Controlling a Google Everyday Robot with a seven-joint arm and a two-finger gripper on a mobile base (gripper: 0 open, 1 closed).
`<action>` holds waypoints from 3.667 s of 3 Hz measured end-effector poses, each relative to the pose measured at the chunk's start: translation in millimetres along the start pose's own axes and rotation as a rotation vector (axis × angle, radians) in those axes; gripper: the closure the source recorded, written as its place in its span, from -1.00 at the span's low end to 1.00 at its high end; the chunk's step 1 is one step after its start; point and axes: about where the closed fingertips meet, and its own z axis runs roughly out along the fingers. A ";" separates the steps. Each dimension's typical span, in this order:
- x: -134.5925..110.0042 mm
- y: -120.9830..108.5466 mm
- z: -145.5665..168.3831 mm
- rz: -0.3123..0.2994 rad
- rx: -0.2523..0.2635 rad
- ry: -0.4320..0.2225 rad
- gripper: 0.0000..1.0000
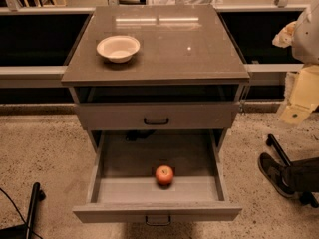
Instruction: Pick apple from middle drawer and place on counter
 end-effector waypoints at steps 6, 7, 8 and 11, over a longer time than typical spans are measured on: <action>-23.0 123.2 221.3 0.369 -0.306 -0.682 -1.00; -24.3 122.4 222.4 0.366 -0.304 -0.683 -1.00; -46.1 103.0 259.0 0.274 -0.252 -0.727 -1.00; -46.0 101.1 493.4 0.168 -0.188 -0.563 -1.00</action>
Offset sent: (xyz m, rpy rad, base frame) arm 0.0021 0.0024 -0.0032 0.0980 0.0118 0.0413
